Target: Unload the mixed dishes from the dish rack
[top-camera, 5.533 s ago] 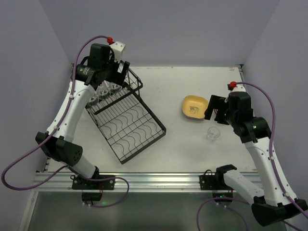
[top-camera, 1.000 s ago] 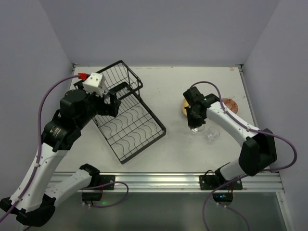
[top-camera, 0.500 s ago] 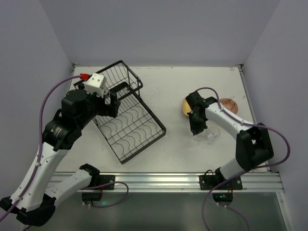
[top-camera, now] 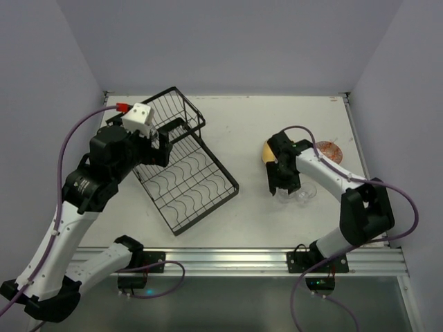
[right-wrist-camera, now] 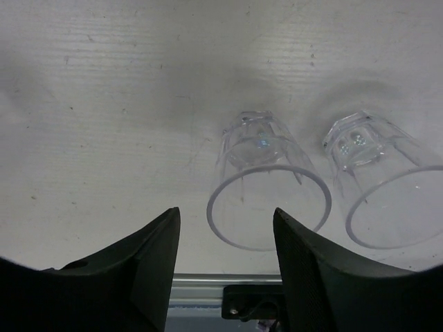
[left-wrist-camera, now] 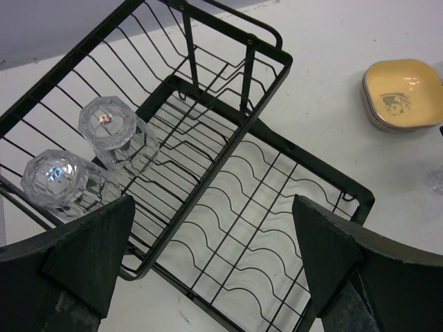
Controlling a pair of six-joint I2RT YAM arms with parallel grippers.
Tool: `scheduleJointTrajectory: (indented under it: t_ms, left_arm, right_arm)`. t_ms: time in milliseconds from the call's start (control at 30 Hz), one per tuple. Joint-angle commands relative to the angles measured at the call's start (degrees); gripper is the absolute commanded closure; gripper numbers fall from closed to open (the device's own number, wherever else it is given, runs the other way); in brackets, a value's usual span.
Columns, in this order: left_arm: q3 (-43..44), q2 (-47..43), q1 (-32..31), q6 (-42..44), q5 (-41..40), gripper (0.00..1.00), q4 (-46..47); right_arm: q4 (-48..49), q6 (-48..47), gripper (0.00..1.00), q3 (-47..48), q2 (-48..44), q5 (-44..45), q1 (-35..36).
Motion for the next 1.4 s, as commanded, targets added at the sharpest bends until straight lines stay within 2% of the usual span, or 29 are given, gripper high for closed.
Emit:
scheduleJointTrajectory:
  t_ms: [0, 67, 200, 333, 400, 467, 633, 867, 1033, 1367]
  left_arm:
    - [5.14, 0.83, -0.2, 1.32, -1.15, 0.0, -0.58]
    - [7.35, 2.49, -0.2, 1.06, -1.5, 0.0, -1.9]
    - [12.27, 5.75, -0.2, 0.87, -7.28, 0.0, -4.8]
    - [17.02, 11.97, -0.11, 2.63, -12.39, 0.0, -8.92]
    - [20.18, 15.66, -0.02, 2.72, -16.94, 0.0, -9.99]
    - [22.2, 17.87, 0.85, 4.56, -18.11, 0.0, -10.86]
    - [23.71, 23.33, 9.71, 8.15, -10.3, 0.0, -11.22]
    - [24.58, 29.91, 11.93, 14.32, -4.77, 0.0, -11.66]
    - [23.98, 30.98, 13.69, 15.2, 0.95, 0.0, -12.28]
    - [23.27, 34.93, 15.09, 15.12, 2.62, 0.0, -12.36]
  right_arm:
    - [-3.41, 0.06, 0.41, 4.39, -6.93, 1.82, -0.18]
    - [-5.87, 0.06, 0.38, 7.28, -11.4, 2.08, -0.1]
    - [-9.12, 0.32, 0.34, 12.73, -20.27, 3.48, -0.01]
    - [-6.25, -0.64, 0.31, 14.51, -27.94, 2.79, 0.08]
    - [-4.74, -1.52, 0.31, 13.64, -30.84, -0.1, 0.08]
    - [-3.51, -1.96, 0.31, 12.67, -31.9, -1.69, 0.08]
    - [-3.15, -3.72, 0.31, 11.26, -32.96, -1.96, 0.08]
    - [-2.8, -3.9, 0.31, 10.38, -34.28, -3.9, 2.1]
    - [-4.12, -4.07, 0.31, 11.08, -34.1, -2.31, 3.51]
    - [-4.38, -4.16, 0.31, 11.61, -33.49, -1.87, 4.65]
